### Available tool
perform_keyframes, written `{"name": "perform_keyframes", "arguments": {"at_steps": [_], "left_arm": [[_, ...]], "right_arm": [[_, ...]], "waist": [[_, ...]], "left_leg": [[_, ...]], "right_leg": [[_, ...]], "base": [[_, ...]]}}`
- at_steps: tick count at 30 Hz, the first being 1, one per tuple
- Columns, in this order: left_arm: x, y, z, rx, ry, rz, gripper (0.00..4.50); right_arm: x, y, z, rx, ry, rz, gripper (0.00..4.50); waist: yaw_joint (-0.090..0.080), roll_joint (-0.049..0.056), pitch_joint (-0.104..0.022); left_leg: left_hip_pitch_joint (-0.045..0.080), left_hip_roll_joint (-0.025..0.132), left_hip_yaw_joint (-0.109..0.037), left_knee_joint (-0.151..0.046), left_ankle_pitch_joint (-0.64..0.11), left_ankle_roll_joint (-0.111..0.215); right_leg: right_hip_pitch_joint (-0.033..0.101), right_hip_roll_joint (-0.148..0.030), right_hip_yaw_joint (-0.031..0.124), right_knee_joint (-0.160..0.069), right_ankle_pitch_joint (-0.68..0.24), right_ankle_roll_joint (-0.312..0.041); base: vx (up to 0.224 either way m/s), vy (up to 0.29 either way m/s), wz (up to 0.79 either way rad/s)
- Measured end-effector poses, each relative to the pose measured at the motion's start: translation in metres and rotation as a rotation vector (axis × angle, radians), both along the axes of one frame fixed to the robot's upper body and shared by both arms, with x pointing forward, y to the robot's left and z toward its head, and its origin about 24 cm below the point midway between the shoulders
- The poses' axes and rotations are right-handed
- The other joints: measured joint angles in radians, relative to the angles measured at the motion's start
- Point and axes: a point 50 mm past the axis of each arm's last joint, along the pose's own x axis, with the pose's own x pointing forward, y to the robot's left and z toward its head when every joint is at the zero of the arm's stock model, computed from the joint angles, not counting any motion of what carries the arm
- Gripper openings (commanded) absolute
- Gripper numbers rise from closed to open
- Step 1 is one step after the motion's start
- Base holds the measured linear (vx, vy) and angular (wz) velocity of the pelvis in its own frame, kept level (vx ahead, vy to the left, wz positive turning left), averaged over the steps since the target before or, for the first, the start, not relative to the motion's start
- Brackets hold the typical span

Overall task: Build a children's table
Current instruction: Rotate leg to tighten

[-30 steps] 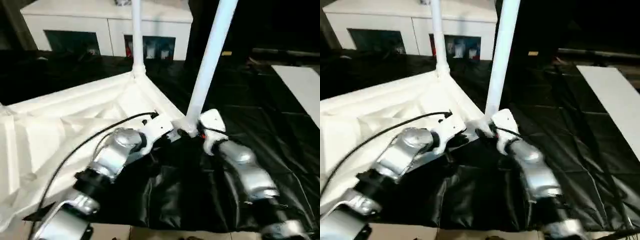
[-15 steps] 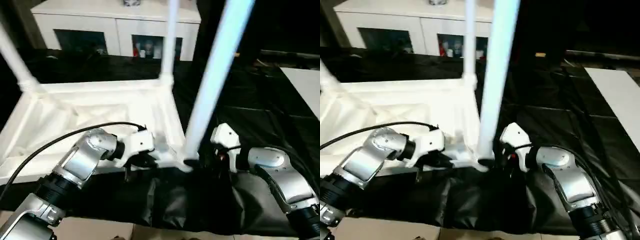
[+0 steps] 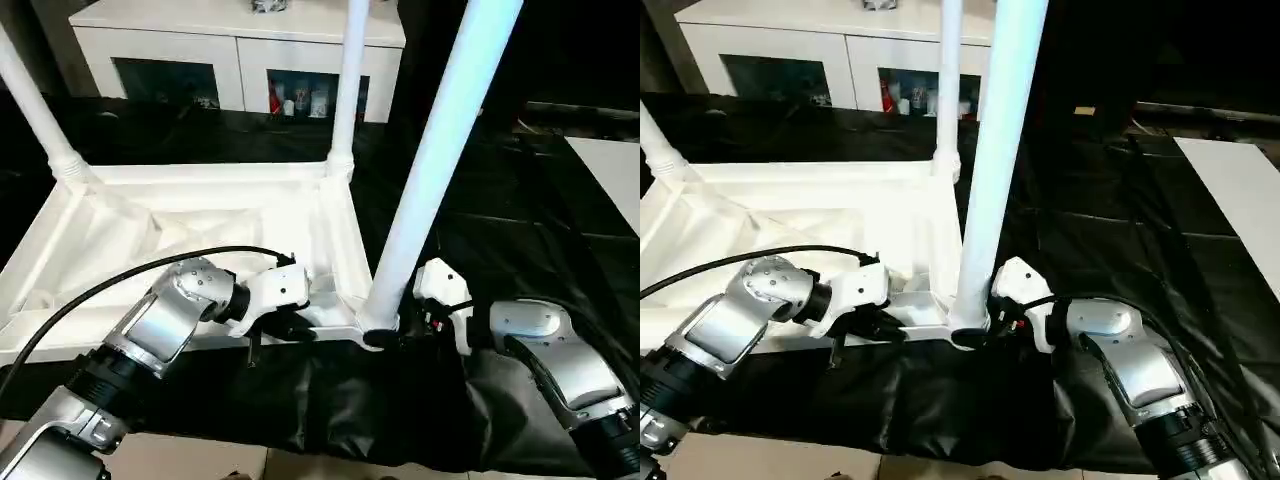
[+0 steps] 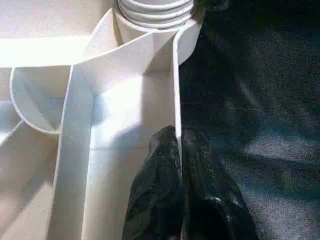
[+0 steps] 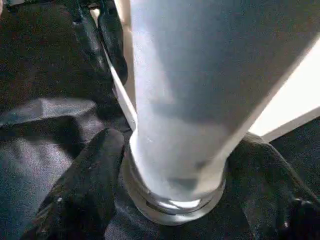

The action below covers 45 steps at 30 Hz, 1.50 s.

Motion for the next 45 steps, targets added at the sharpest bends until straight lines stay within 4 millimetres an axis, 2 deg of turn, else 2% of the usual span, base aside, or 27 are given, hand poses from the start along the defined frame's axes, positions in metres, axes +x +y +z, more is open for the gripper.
{"name": "perform_keyframes", "arguments": {"at_steps": [6,11,14,17,19,21,24,28,31,33,34,35,36,37,41,42,45], "left_arm": [[0.000,0.001,0.000,0.001,0.001,0.000,0.00],[0.000,0.001,0.000,0.005,0.005,0.005,0.00],[0.003,0.002,-0.002,0.001,0.001,0.052,0.00],[0.013,-0.005,-0.007,-0.026,-0.030,0.178,0.00],[0.021,-0.018,-0.010,-0.068,-0.042,0.273,0.00],[0.023,-0.027,-0.011,-0.096,-0.041,0.312,0.00],[0.031,-0.048,-0.018,-0.174,-0.020,0.477,0.00],[0.039,-0.079,-0.023,-0.193,-0.068,0.629,0.00],[0.041,-0.082,-0.024,-0.177,-0.100,0.675,0.00],[0.045,-0.078,-0.021,-0.164,-0.134,0.709,0.00],[0.046,-0.076,-0.021,-0.162,-0.140,0.712,0.00],[0.047,-0.077,-0.020,-0.165,-0.145,0.708,0.00],[0.046,-0.077,-0.019,-0.172,-0.146,0.700,0.00],[0.046,-0.078,-0.018,-0.177,-0.146,0.688,0.00],[0.046,-0.068,-0.013,-0.190,-0.151,0.651,0.00],[0.045,-0.064,-0.011,-0.189,-0.158,0.637,0.00],[0.043,-0.052,-0.007,-0.180,-0.171,0.570,0.00]], "right_arm": [[0.001,0.001,-0.001,0.001,0.000,0.001,2.62],[0.002,0.002,-0.004,0.005,-0.004,-0.005,2.59],[0.005,0.011,-0.010,0.049,-0.009,-0.069,2.58],[0.019,0.016,-0.016,0.103,-0.014,-0.267,2.57],[0.027,0.020,-0.020,0.133,-0.006,-0.423,2.56],[0.031,0.019,-0.020,0.142,-0.004,-0.503,2.56],[0.047,0.032,-0.019,0.226,0.030,-0.795,2.55],[0.068,0.046,-0.017,0.127,-0.041,-1.012,2.47],[0.070,0.053,-0.015,0.127,-0.082,-1.009,2.47],[0.064,0.065,-0.020,0.162,-0.055,-0.960,2.75],[0.060,0.072,-0.020,0.193,-0.040,-0.926,2.75],[0.058,0.080,-0.020,0.208,-0.021,-0.892,2.75],[0.057,0.082,-0.018,0.211,-0.030,-0.879,3.01],[0.057,0.082,-0.017,0.208,-0.038,-0.869,3.01],[0.058,0.072,-0.014,0.210,-0.073,-0.855,3.31],[0.057,0.071,-0.013,0.219,-0.076,-0.832,3.44],[0.051,0.065,-0.011,0.242,-0.073,-0.719,3.51]], "waist": [[-0.002,-0.001,0.000],[-0.003,-0.001,-0.001],[-0.009,-0.002,-0.001],[-0.020,-0.002,-0.001],[-0.025,-0.002,-0.001],[-0.028,-0.002,-0.001],[-0.034,-0.001,-0.002],[-0.031,0.008,-0.008],[-0.030,0.004,-0.011],[-0.038,0.001,-0.009],[-0.041,0.000,-0.008],[-0.041,0.001,-0.008],[-0.037,0.002,-0.007],[-0.031,0.002,-0.007],[-0.024,0.003,-0.004],[-0.024,0.004,-0.003],[-0.020,0.006,-0.002]], "left_leg": [[0.001,0.000,0.000,0.000,0.000,0.000],[0.004,0.000,0.000,0.000,0.000,0.000],[0.007,0.001,0.000,0.000,0.000,0.000],[0.008,0.000,0.000,0.002,0.000,0.000],[0.009,-0.001,-0.001,0.004,0.000,0.000],[0.007,-0.001,0.000,0.006,0.000,0.000],[0.008,-0.001,0.000,0.007,0.000,0.000],[0.008,-0.005,-0.001,0.004,0.000,0.001],[0.009,-0.004,-0.002,0.000,0.000,0.000],[0.008,-0.004,-0.002,-0.002,0.000,0.000],[0.006,-0.003,-0.002,-0.002,0.000,0.000],[0.006,-0.004,-0.002,-0.003,0.000,0.000],[0.004,-0.004,-0.002,-0.003,0.000,0.000],[0.004,-0.004,-0.002,-0.003,0.000,0.000],[-0.003,-0.004,-0.002,-0.003,0.000,0.000],[-0.008,-0.003,-0.002,-0.003,0.000,0.000],[-0.012,-0.002,-0.002,-0.002,0.003,0.005]], "right_leg": [[0.000,0.000,0.000,0.000,0.000,0.000],[0.003,0.000,0.000,0.001,0.000,0.000],[0.009,0.001,0.000,0.001,-0.001,0.002],[0.009,0.000,0.000,0.000,-0.004,0.006],[0.009,0.000,0.001,0.000,-0.004,0.007],[0.009,-0.001,0.002,-0.001,-0.004,0.007],[0.009,-0.001,0.002,-0.001,-0.004,0.006],[0.010,-0.002,0.004,-0.001,-0.004,0.007],[0.011,-0.001,0.003,-0.001,-0.005,0.008],[0.008,0.000,0.003,-0.001,-0.005,0.009],[0.007,0.000,0.002,-0.001,-0.004,0.009],[0.006,0.000,0.002,-0.001,-0.004,0.009],[0.005,0.000,0.002,-0.001,-0.004,0.008],[0.004,0.000,0.002,-0.001,-0.004,0.008],[-0.004,0.000,0.002,-0.001,0.000,0.002],[-0.008,0.000,0.002,0.000,0.000,0.002],[-0.012,0.000,0.001,0.000,0.000,0.002]], "base": [[0.000,0.000,0.00],[0.000,0.000,0.00],[0.000,0.000,0.00],[0.000,0.000,0.00],[0.000,0.000,0.00],[0.000,0.000,0.00],[0.000,0.000,0.00],[0.000,0.000,0.00],[0.000,0.000,0.00],[0.000,0.000,0.00],[0.000,0.000,0.00],[0.000,0.000,0.00],[0.000,0.000,0.00],[0.000,0.000,0.00],[0.000,0.000,0.00],[0.000,0.000,0.00],[0.000,0.000,0.00]]}}
